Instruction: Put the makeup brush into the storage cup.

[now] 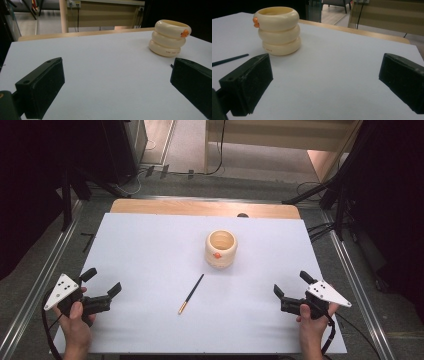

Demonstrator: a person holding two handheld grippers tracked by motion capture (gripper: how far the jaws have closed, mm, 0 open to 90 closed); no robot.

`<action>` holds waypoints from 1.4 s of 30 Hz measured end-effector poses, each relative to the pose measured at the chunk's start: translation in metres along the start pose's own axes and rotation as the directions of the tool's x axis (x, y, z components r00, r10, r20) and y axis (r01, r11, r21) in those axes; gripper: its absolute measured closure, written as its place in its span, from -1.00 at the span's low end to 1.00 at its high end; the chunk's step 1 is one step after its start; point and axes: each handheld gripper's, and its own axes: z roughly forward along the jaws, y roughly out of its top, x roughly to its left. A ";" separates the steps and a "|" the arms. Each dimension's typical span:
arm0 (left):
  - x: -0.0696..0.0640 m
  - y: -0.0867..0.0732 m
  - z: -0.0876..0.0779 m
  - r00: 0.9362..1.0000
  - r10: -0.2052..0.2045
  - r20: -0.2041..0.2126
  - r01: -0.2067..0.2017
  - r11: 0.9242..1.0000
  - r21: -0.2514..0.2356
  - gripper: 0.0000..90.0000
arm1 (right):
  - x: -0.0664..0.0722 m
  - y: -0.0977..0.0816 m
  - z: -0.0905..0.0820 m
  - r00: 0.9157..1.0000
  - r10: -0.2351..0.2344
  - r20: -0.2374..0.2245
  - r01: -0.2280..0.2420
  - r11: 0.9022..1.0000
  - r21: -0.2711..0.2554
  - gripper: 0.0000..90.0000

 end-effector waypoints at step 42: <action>-0.096 0.046 0.111 0.961 0.138 0.238 -0.219 0.907 0.359 -1.00 | 0.007 0.003 0.008 0.999 -0.040 -0.019 0.040 0.998 0.044 -1.00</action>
